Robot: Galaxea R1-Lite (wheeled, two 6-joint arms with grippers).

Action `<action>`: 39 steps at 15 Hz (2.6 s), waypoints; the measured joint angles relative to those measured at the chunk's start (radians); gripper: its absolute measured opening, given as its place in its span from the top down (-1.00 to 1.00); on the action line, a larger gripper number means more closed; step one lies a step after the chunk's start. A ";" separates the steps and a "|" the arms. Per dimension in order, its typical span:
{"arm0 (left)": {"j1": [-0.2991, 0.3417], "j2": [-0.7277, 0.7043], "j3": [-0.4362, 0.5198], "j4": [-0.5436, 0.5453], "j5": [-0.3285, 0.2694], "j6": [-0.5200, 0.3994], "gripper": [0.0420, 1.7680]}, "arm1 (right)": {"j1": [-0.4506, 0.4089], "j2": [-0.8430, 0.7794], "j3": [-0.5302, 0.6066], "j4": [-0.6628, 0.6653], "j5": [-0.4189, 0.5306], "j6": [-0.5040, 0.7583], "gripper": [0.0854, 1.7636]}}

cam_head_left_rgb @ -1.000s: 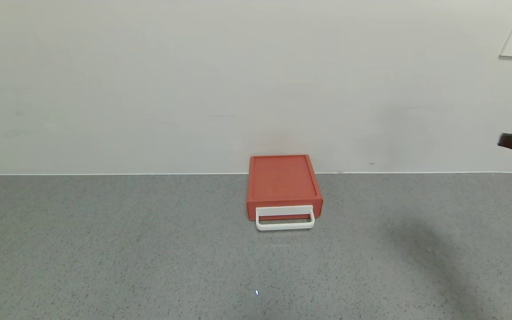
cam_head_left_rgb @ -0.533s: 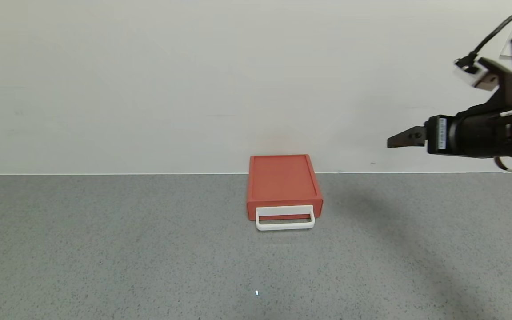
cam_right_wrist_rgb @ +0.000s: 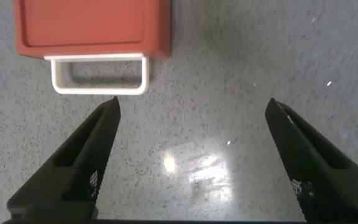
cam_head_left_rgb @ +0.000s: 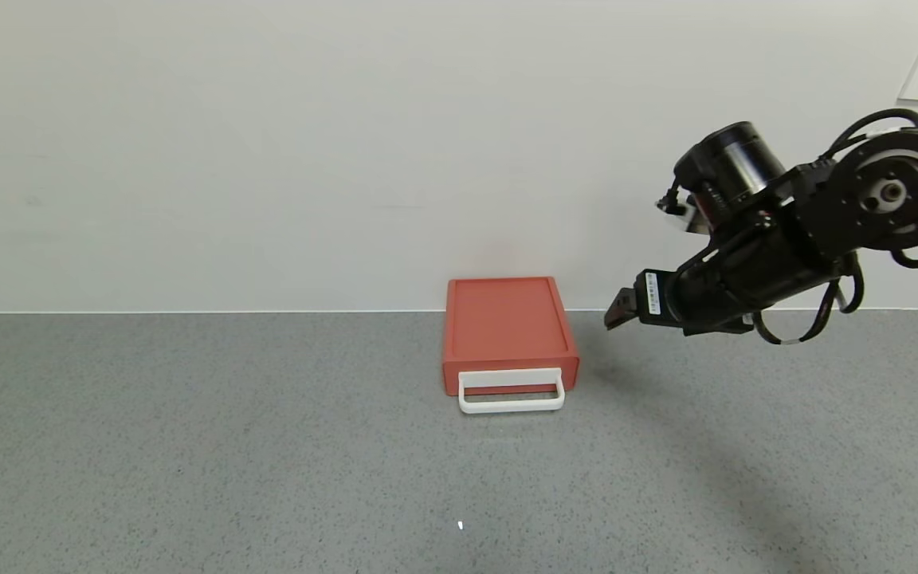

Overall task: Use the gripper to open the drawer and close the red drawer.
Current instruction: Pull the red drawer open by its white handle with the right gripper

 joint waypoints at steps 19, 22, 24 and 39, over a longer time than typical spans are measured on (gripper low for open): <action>0.000 0.000 0.000 0.000 0.000 0.000 -0.98 | 0.105 0.359 -0.182 0.004 -0.116 0.261 -0.94; 0.000 0.000 0.000 0.000 0.000 0.000 -0.98 | 0.097 0.373 -0.182 0.004 -0.116 0.261 -0.94; 0.000 0.000 0.000 0.000 0.000 0.000 -0.98 | 0.093 0.380 -0.182 0.004 -0.116 0.260 -0.94; 0.000 0.000 0.000 0.000 0.000 0.000 -0.98 | 0.087 0.415 -0.182 -0.004 -0.118 0.230 -0.94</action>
